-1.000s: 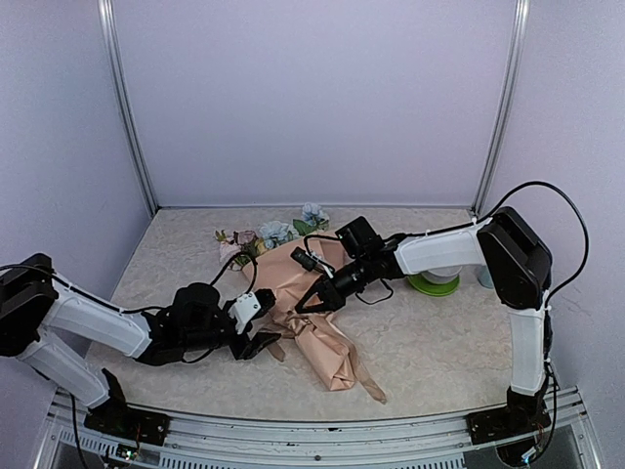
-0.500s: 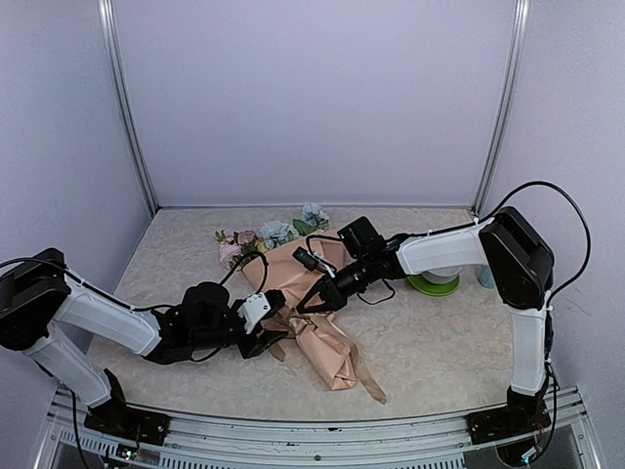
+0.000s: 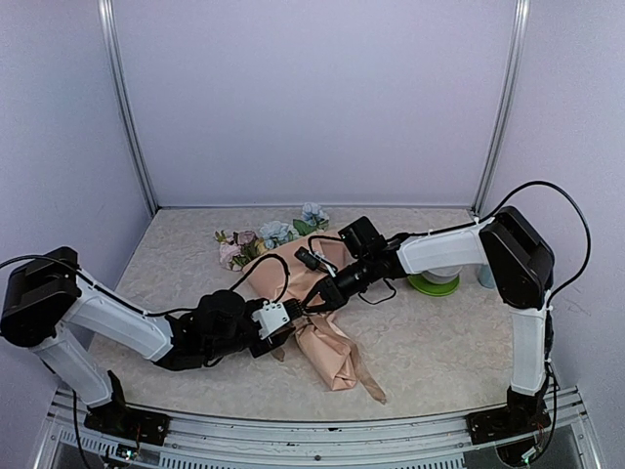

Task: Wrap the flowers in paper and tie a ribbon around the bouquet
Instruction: Cross the half-tied ribbon over the folded bouquet.

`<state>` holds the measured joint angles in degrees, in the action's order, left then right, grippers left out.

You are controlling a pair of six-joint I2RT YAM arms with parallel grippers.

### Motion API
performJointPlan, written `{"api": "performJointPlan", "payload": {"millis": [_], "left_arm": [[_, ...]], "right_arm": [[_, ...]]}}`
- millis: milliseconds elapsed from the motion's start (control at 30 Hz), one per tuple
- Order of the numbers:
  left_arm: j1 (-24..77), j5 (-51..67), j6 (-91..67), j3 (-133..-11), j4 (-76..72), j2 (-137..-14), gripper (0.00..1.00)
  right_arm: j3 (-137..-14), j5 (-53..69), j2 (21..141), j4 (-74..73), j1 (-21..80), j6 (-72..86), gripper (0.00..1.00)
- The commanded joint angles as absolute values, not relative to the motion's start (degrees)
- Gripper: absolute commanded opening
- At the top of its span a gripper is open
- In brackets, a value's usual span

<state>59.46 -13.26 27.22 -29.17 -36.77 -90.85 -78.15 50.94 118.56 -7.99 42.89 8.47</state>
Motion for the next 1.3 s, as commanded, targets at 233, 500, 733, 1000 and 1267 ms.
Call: {"api": "performJointPlan", "payload": {"millis": [233,500,733,1000,1267], "left_arm": [[58.8,-10.1,20.5,-25.1,-29.3,-79.6,0.61],[61.7,-16.0,29.4,-30.0,-34.2,-85.3,0.61],[61.8,-23.5,33.5,-34.1,-41.5,-95.4,0.57],[62.5,-28.2,32.8,-35.4,-45.9,-98.9,0.56],[63.0,-31.7,31.8,-36.2,-49.0,-102.6,0.56]], "right_arm": [[-78.9,50.7,117.1,-9.6,41.8,8.0,0.16],[-78.0,49.4,115.7,-11.9,41.5,6.5,0.26],[-76.6,50.4,114.2,-13.4,41.5,4.9,0.29],[-77.0,48.1,114.8,-17.6,41.5,1.9,0.22],[-76.3,47.8,113.8,-19.6,41.5,1.1,0.24]]}}
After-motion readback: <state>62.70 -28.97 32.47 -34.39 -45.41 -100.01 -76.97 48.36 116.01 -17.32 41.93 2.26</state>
